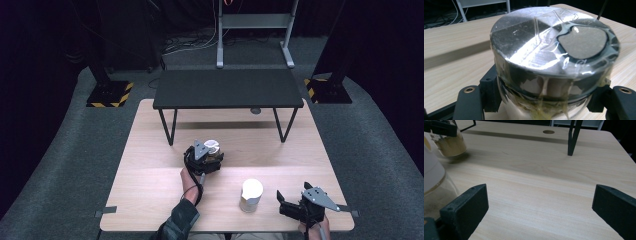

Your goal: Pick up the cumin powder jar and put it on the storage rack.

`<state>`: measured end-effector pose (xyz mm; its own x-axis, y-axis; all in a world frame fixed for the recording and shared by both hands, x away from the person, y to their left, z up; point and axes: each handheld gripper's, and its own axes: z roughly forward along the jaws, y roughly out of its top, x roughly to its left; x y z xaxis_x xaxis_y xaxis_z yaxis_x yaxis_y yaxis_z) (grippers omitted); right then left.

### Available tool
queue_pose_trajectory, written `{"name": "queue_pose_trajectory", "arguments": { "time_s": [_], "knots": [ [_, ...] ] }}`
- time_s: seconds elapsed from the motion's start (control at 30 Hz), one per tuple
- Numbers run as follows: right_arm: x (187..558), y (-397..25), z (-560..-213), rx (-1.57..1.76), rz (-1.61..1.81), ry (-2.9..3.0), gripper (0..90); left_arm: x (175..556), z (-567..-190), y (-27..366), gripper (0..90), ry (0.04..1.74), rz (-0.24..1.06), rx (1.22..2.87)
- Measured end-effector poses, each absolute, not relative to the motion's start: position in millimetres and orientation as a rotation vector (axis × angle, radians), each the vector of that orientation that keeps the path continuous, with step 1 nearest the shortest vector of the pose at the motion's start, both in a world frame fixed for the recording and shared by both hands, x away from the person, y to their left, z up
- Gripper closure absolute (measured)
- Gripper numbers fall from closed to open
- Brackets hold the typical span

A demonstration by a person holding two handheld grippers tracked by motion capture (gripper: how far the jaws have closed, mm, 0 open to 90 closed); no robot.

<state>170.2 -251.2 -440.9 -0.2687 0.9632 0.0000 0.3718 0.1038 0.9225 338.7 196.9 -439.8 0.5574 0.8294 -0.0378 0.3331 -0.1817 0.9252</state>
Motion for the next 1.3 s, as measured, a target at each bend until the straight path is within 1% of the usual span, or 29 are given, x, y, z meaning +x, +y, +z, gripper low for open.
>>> {"name": "queue_pose_trajectory", "arguments": {
  "time_s": [0.3,0.73,0.97,1.3],
  "knots": [
    [174,-248,-447,1.324,1.12,1.739,0.0,338,-437,202,30.5,0.988,0.608,1.741],
    [176,-241,-445,1.316,1.072,1.764,0.0,333,-428,215,30.5,1.009,0.635,1.711],
    [183,-239,-435,1.288,0.959,1.879,0.0,331,-421,223,30.5,1.017,0.652,1.702],
    [186,-242,-428,1.284,0.953,1.936,2.6,329,-408,234,30.5,1.029,0.687,1.694]
  ]
}}
